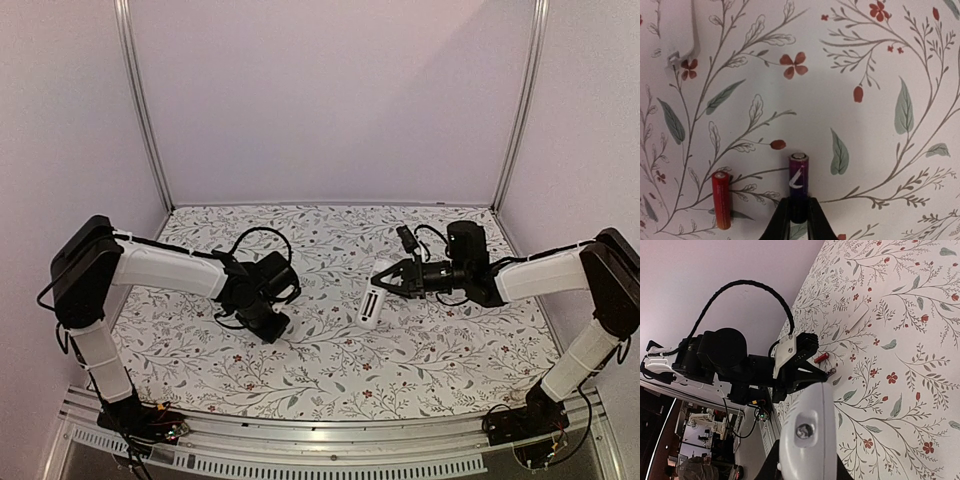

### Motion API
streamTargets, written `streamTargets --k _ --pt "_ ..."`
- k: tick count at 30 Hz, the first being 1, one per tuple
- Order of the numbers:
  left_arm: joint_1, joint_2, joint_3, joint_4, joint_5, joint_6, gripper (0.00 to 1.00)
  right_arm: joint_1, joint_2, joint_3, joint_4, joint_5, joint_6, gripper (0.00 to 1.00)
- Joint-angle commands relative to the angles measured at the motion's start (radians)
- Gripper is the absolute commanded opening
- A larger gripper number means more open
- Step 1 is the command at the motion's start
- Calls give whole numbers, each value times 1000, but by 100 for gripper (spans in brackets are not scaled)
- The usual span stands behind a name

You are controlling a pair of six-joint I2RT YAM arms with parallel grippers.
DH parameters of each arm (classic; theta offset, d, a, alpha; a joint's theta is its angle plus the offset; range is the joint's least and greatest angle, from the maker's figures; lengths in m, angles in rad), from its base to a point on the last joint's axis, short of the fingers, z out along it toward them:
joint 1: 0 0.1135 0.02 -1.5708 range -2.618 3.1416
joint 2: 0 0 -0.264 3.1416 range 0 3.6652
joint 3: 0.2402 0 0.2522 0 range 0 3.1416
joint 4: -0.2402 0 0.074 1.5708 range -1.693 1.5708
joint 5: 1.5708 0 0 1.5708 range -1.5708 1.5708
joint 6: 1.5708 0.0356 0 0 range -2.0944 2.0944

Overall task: Load the batteries into the remote control
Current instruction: Pick up the battery from the center of the board, then place the battery in the battery compartment.

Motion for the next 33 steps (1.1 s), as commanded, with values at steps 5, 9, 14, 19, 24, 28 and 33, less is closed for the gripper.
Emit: streamTargets --k 5,9,14,19,24,28,33 --pt "-58 -114 67 -36 53 -56 0 13 55 -32 124 12 78 0" --pt "-112 -149 135 -39 140 -164 0 47 83 -33 165 51 127 0" --pt "-154 -160 156 25 218 -332 0 62 114 -27 198 80 181 0" --pt "-199 -117 214 40 241 -389 0 70 136 -4 200 95 207 0" --pt "-217 -71 271 19 218 -413 0 83 160 8 213 89 228 0" --pt "-217 -29 317 -1 225 -446 0 87 175 -1 264 78 259 0" --pt "-215 19 365 -53 252 -460 0 92 210 -6 348 58 309 0"
